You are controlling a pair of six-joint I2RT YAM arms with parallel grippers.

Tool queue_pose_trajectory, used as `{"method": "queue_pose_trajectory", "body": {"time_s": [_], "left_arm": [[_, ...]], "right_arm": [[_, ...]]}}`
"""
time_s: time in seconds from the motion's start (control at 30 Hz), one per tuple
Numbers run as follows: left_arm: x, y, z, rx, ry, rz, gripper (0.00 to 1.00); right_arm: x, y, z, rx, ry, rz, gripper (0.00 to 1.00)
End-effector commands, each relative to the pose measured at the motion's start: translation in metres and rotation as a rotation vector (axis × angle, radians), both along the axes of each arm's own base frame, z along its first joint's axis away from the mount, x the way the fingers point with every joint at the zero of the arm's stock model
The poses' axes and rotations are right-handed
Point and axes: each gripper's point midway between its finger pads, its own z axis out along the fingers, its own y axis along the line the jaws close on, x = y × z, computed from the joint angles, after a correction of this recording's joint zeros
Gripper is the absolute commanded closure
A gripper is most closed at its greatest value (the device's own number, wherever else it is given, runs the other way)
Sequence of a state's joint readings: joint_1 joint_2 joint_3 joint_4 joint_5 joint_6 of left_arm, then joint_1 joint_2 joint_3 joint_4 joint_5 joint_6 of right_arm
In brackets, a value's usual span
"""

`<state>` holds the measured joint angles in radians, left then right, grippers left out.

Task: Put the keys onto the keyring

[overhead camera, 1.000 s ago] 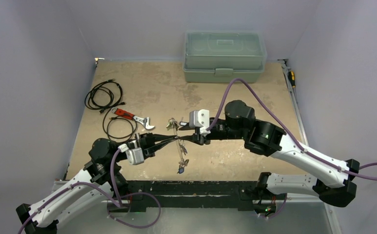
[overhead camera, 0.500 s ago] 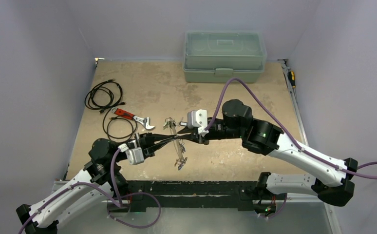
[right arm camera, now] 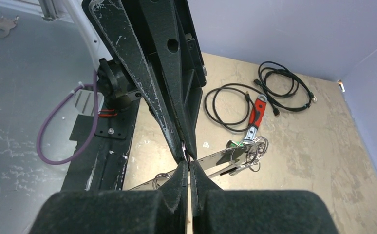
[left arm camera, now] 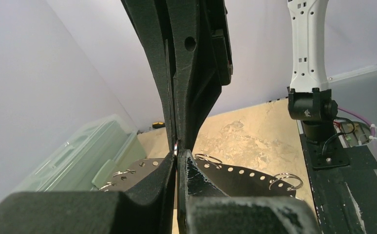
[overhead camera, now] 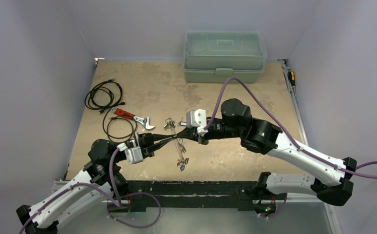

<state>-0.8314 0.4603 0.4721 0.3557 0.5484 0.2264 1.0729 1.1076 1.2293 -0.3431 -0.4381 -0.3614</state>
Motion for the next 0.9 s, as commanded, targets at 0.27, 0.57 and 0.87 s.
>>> {"method": "queue_pose_trajectory", "body": {"time_s": [0.27, 0.57, 0.87], "left_arm": [[0.001, 0.007, 0.023, -0.060, -0.060, 0.036, 0.72], [0.017, 0.025, 0.024, -0.077, -0.071, 0.181, 0.32], [0.049, 0.047, 0.029, -0.145, 0.026, 0.381, 0.32]], "right_arm": [[0.006, 0.001, 0.024, 0.058, -0.053, -0.027, 1.00], [0.050, -0.017, 0.014, 0.001, -0.182, -0.258, 1.00], [0.077, -0.028, 0.008, -0.021, -0.312, -0.381, 1.00]]}}
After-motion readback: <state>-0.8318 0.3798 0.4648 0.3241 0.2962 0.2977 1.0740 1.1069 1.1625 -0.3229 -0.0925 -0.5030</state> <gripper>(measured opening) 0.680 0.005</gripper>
